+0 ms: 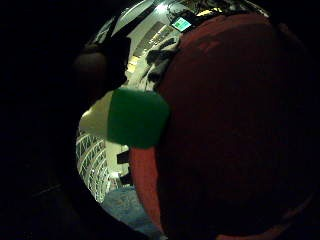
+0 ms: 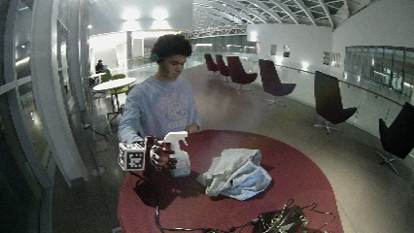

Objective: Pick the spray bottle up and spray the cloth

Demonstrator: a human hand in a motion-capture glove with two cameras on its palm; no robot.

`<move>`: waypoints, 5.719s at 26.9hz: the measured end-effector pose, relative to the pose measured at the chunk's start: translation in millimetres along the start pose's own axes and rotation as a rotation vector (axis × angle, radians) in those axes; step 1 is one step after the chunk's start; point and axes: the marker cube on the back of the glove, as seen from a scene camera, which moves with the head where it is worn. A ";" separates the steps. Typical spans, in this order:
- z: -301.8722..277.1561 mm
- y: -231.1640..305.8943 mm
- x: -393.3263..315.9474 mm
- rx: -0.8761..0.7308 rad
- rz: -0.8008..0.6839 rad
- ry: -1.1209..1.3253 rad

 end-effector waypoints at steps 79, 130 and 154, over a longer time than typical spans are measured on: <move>45.5 -121.0 -88.2 -0.280 0.053 0.974; 253.6 -55.3 -140.1 -0.262 -0.281 -0.125; 387.1 -34.7 -98.3 -0.365 -0.302 -0.152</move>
